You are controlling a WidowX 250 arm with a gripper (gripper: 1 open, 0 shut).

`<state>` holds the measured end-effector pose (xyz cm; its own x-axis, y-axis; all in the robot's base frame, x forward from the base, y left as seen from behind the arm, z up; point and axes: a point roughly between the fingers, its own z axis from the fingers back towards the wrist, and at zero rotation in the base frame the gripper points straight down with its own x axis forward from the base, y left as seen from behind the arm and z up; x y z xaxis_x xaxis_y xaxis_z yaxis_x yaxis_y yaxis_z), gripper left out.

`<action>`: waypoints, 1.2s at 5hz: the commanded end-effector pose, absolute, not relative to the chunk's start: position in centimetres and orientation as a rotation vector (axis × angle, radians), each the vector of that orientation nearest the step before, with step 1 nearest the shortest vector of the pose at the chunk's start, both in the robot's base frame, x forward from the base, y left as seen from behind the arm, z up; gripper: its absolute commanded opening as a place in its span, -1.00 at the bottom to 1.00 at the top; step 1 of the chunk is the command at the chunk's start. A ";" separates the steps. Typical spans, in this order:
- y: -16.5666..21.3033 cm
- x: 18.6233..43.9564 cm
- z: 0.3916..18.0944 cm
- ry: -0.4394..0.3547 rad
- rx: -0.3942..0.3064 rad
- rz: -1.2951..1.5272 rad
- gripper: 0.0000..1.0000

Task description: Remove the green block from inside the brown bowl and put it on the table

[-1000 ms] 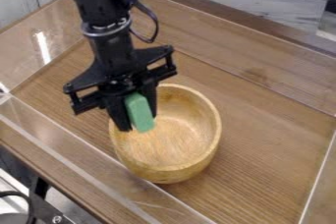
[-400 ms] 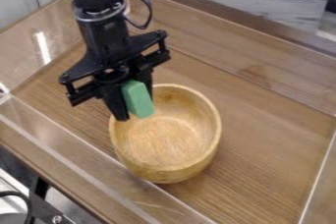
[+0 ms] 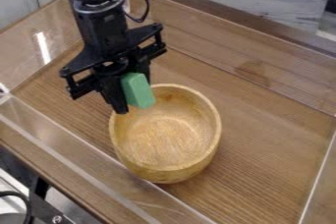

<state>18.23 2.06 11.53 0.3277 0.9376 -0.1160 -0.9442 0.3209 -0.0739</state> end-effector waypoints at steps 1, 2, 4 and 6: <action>3.1 19.8 11.8 0.017 -0.153 1.267 -1.00; 4.0 20.7 11.2 0.016 -0.160 1.296 -1.00; 6.3 22.3 10.4 0.012 -0.178 1.252 -1.00; 9.0 23.5 10.8 -0.023 -0.192 1.299 -1.00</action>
<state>22.86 8.63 9.77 0.2713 0.9553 -0.1180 -0.9587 0.2572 -0.1216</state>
